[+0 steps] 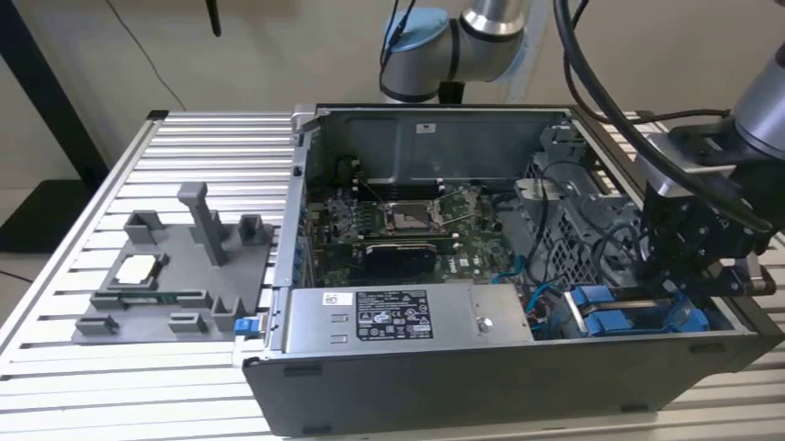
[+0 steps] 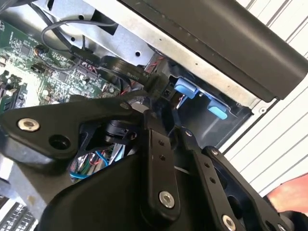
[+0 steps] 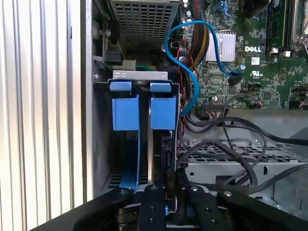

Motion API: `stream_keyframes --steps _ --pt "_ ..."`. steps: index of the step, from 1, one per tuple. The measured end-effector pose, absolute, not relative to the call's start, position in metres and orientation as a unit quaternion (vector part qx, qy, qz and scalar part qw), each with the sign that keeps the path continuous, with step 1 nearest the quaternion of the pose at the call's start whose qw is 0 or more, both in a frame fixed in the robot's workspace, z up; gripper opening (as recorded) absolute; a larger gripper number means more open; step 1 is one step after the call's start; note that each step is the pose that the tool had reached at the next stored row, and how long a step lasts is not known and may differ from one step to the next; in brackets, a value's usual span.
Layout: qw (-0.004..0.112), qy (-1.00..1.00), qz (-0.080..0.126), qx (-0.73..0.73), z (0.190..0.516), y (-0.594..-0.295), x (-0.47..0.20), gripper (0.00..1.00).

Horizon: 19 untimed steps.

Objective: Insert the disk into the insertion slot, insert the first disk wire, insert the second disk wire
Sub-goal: 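Insert the first disk wire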

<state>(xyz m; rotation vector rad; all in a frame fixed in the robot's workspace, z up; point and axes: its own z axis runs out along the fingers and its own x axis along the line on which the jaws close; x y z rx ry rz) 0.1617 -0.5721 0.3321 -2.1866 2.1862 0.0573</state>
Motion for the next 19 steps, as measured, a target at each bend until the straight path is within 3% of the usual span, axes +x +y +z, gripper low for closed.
stream_keyframes --steps 1,19 --pt "0.024 0.707 0.018 -0.707 0.333 -0.572 0.162 0.27" --pt "0.024 0.707 0.018 -0.707 0.375 -0.570 0.158 0.27"
